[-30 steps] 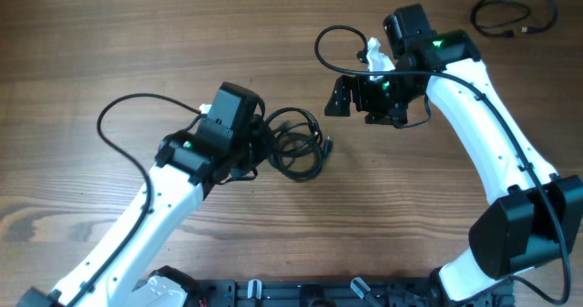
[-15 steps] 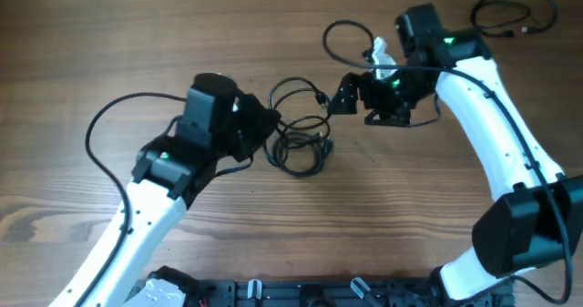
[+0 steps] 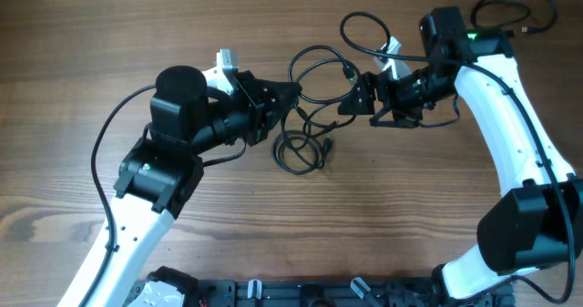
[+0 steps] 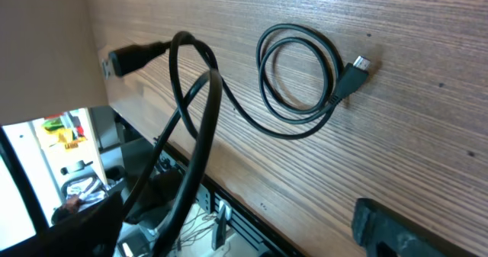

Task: Untangle cables
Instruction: 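Grasp the coil cable with both grippers and pull apart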

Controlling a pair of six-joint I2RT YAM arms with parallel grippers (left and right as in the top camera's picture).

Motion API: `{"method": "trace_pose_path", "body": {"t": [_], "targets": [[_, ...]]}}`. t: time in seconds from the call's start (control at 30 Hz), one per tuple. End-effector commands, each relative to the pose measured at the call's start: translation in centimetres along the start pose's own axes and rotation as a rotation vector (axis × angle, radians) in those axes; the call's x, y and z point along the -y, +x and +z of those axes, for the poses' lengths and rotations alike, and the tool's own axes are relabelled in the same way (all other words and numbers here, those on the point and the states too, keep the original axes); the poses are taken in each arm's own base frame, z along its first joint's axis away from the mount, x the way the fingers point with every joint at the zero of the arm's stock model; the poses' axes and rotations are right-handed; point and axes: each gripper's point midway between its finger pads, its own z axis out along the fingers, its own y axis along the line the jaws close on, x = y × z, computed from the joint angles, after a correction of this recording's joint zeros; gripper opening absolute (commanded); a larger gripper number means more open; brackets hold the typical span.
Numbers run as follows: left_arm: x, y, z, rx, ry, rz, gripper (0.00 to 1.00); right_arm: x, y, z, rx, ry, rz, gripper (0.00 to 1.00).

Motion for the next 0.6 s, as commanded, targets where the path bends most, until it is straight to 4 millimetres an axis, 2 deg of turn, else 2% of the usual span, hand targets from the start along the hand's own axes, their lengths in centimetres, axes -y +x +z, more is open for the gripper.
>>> {"method": "trace_pose_path", "body": {"t": [0.0, 0.1, 0.17, 0.2, 0.27, 0.33, 0.37, 0.43, 0.47, 0.5, 0.53, 0.57], "targets": [[2.4, 1.5, -0.6, -0.080, 0.090, 0.014, 0.04, 0.6, 0.1, 0.3, -0.004, 0.035, -0.004, 0.78], [3.2, 1.9, -0.7, -0.101, 0.119, 0.006, 0.04, 1.0, 0.1, 0.3, -0.005, 0.060, -0.003, 0.45], [3.2, 2.0, -0.8, -0.111, 0.119, 0.006, 0.04, 1.0, 0.1, 0.3, -0.004, 0.060, 0.000, 0.14], [3.2, 2.1, -0.8, -0.115, 0.120, 0.006, 0.04, 1.0, 0.1, 0.3, -0.004, 0.060, 0.001, 0.04], [3.3, 2.3, -0.8, -0.126, 0.122, 0.010, 0.04, 2.0, -0.2, 0.2, 0.012, 0.117, 0.063, 0.04], [3.1, 2.5, -0.8, -0.137, 0.115, 0.025, 0.04, 3.7, -1.5, -0.3, 0.075, 0.216, 0.132, 0.04], [2.0, 2.4, -0.8, -0.134, 0.077, 0.012, 0.04, 4.0, -2.1, -0.9, 0.106, 0.253, 0.151, 0.04], [-0.9, 1.5, -1.1, -0.110, -0.033, -0.090, 0.04, 4.2, -3.0, -3.2, 0.188, 0.343, 0.160, 0.04], [-2.1, 0.9, -1.5, -0.095, -0.072, -0.108, 0.04, 4.3, -3.6, -5.4, 0.261, 0.427, 0.176, 0.04], [-2.6, 0.6, -1.8, -0.090, -0.086, -0.088, 0.04, 4.2, -3.9, -7.4, 0.332, 0.490, 0.190, 0.04], [-2.9, 0.5, -2.0, -0.097, -0.096, -0.070, 0.04, 3.4, -4.1, -9.6, 0.421, 0.528, 0.197, 0.04], [-3.4, 0.4, -2.2, -0.096, -0.111, -0.075, 0.04, 2.5, -4.2, -11.1, 0.479, 0.530, 0.180, 0.04]]}}
